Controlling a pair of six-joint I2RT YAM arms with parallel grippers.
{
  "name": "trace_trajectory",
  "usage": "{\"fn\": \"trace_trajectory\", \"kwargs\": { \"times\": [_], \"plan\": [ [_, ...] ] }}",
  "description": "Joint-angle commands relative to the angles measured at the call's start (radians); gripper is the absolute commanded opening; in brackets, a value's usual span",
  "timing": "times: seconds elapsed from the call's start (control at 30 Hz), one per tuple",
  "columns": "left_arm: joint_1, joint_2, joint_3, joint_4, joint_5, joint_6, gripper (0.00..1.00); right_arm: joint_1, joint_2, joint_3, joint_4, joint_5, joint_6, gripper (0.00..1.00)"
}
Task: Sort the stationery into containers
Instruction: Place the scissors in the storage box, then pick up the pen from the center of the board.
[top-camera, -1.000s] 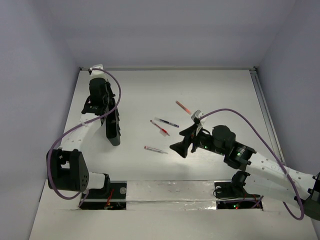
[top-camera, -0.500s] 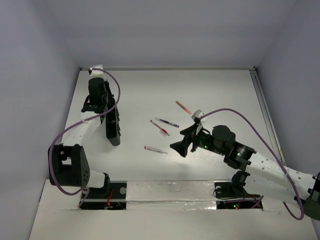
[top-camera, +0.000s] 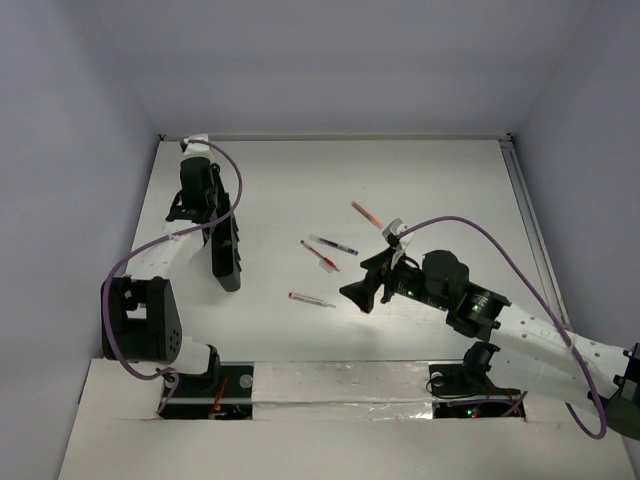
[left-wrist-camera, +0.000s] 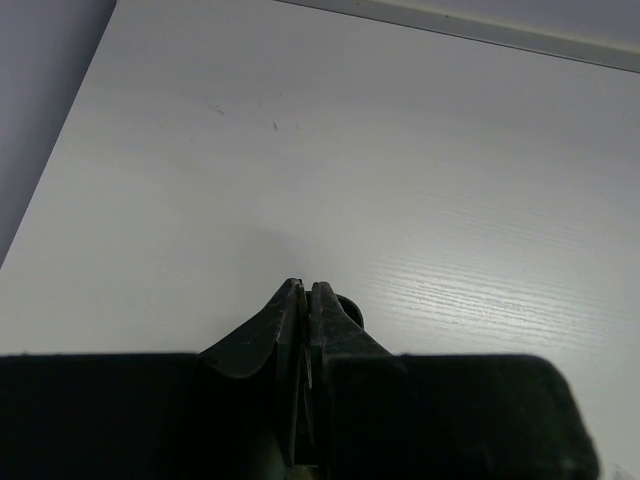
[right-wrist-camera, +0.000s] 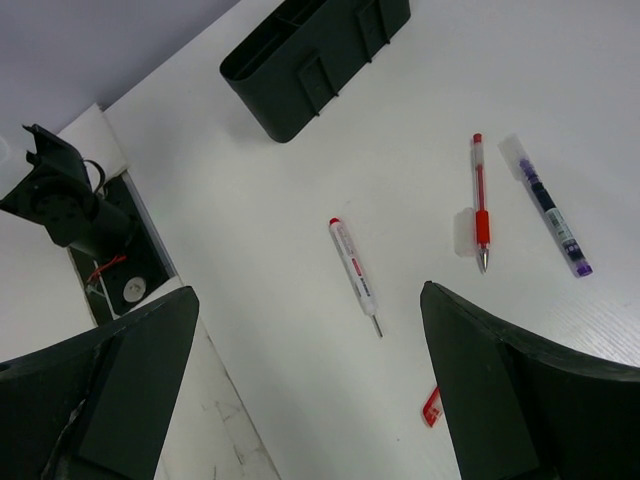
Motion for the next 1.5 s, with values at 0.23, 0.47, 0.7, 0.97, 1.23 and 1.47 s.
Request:
{"fn": "trace_trajectory", "kwargs": {
  "times": [0.23, 0.47, 0.7, 0.97, 1.23, 1.47],
  "plan": [
    [0.006, -0.028, -0.015, 0.045, -0.01, 0.006, 0.33, 0.0, -0.006, -0.001, 0.039, 0.035, -0.006, 0.99],
    [0.006, -0.076, -0.023, 0.05, 0.005, -0.003, 0.47, 0.0, 0.003, 0.001, 0.041, 0.035, -0.006, 0.99],
    [0.006, -0.197, -0.014, 0.059, 0.066, -0.066, 0.47, 0.0, 0.03, 0.004, 0.038, 0.043, -0.007, 0.93],
    [-0.072, -0.356, 0.034, -0.093, 0.224, -0.13, 0.42, 0.0, 0.152, 0.053, -0.008, 0.03, -0.013, 0.7],
    [-0.356, -0.56, -0.09, -0.245, 0.348, -0.113, 0.33, 0.0, 0.215, 0.079, -0.066, 0.026, 0.019, 0.39],
    [-0.482, -0.55, -0.103, -0.461, 0.427, -0.057, 0.38, 0.0, 0.082, 0.05, -0.189, 0.052, 0.083, 0.34]
  ]
}}
